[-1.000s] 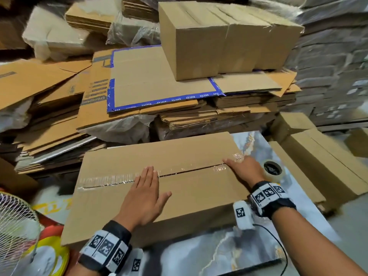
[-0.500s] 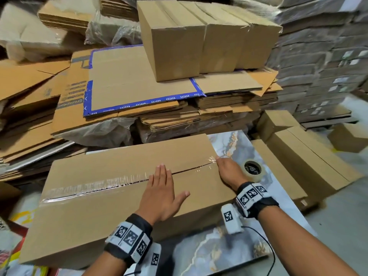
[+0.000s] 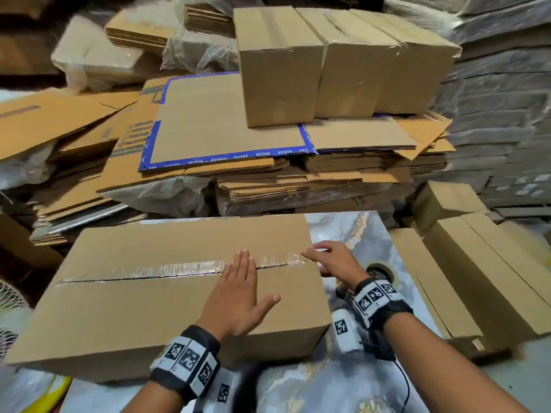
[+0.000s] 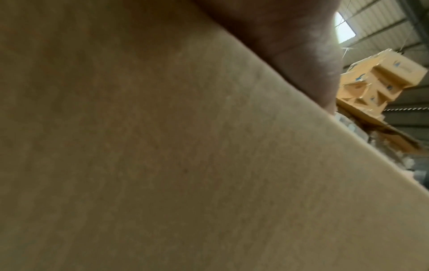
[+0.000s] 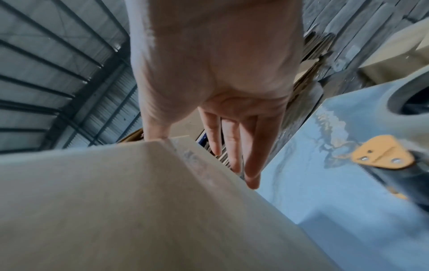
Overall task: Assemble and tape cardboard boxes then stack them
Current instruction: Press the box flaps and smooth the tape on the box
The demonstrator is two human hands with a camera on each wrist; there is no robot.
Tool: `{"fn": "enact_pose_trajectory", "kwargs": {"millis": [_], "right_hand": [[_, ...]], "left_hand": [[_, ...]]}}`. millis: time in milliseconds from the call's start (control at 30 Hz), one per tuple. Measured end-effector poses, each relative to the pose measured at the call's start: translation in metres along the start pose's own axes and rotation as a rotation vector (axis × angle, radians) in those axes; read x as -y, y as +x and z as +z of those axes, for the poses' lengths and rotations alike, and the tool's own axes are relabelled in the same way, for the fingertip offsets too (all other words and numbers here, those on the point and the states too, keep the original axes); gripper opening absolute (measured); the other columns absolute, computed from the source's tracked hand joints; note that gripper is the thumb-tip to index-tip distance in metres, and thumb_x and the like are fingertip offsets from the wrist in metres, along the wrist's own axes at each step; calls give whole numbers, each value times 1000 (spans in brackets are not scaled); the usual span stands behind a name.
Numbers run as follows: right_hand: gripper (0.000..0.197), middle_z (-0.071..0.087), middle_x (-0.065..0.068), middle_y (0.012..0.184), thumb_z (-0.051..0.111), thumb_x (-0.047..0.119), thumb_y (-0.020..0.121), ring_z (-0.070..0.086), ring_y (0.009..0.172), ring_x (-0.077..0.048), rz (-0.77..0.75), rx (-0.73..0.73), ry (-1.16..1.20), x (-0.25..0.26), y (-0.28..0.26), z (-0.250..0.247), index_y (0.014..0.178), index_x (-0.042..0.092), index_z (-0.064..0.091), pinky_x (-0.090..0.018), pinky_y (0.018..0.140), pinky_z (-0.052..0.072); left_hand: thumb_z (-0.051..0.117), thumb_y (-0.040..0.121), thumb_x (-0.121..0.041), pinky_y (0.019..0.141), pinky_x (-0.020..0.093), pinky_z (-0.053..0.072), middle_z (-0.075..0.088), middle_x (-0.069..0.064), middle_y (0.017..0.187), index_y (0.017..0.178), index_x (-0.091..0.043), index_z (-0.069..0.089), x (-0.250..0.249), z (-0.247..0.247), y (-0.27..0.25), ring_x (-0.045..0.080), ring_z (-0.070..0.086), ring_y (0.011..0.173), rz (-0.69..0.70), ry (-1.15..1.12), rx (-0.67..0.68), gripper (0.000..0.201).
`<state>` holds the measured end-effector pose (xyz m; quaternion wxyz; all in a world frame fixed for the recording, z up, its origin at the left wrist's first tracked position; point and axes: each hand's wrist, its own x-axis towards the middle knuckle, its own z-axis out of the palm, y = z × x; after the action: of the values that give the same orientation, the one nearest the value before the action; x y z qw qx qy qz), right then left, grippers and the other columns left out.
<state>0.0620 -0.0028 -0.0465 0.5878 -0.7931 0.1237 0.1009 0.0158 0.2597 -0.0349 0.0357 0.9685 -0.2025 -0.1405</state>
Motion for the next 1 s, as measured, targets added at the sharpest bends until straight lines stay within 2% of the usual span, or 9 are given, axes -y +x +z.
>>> {"fn": "enact_pose_trajectory", "kwargs": {"millis": [67,133,200,333,467,600,667,800,1000], "right_hand": [[57,74,-10,107,83,51,74,74,92,-28,-6,-20,51,1,8,7,115,12,72,-40,75,62],[50,76,-12,101,79,55,75,73,90,-31,-66,11,41,-5,7,8,109,20,75,-45,77,61],[32,77,-6,101,75,46,85,73,96,-27,-105,132,45,-11,3,4,111,26,75,-46,83,59],[37,76,11,111,76,39,89,69,109,-12,-117,311,6,-17,5,-5,125,31,69,-45,92,58],[43,76,-1,86,54,67,87,72,85,-24,-211,120,-210,-23,9,-2,109,36,74,-50,75,62],[55,75,-5,87,32,61,101,68,83,-28,-294,19,-409,-28,9,2,102,25,74,-42,73,56],[62,75,-3,97,27,64,100,69,89,-25,-220,67,-288,-30,8,-1,104,25,74,-43,77,58],[52,65,2,136,31,54,107,61,124,-18,-33,239,138,-40,6,-12,140,27,60,-33,85,57],[49,61,1,141,29,42,110,58,129,-19,1,290,272,-36,1,-14,146,17,54,-29,83,57]], "left_hand": [[12,95,-77,123,35,-13,-25,12,163,159,-5,-11,-1,0,-1,23,-26,151,-3,-12,-16,99],[11,94,-77,123,34,-13,-25,10,163,159,-7,-12,-2,-2,-2,21,-26,151,-15,-6,-16,98],[8,91,-79,123,33,-12,-24,9,163,159,-8,-11,-4,-2,-2,20,-25,151,-30,2,-22,100],[1,86,-82,121,31,-12,-22,8,164,160,-9,-9,-4,-1,-2,19,-22,152,-39,10,-18,104],[-3,83,-83,120,31,-13,-23,10,163,159,-8,-10,-12,-1,-2,20,-22,152,-69,15,-17,107],[-9,78,-83,120,32,-13,-23,12,163,159,-6,-9,-34,-4,2,19,-24,150,-69,-11,-21,111],[-3,79,-81,120,32,-13,-26,10,161,158,-6,-10,-46,-6,7,17,-27,146,-79,-27,-5,110],[8,87,-79,123,36,-13,-27,11,161,158,-4,-11,-65,-7,16,21,-25,151,-98,-23,6,106],[14,97,-73,127,43,-4,-28,7,162,159,-9,-13,-94,-7,33,18,-28,151,36,-30,-32,93]]}}
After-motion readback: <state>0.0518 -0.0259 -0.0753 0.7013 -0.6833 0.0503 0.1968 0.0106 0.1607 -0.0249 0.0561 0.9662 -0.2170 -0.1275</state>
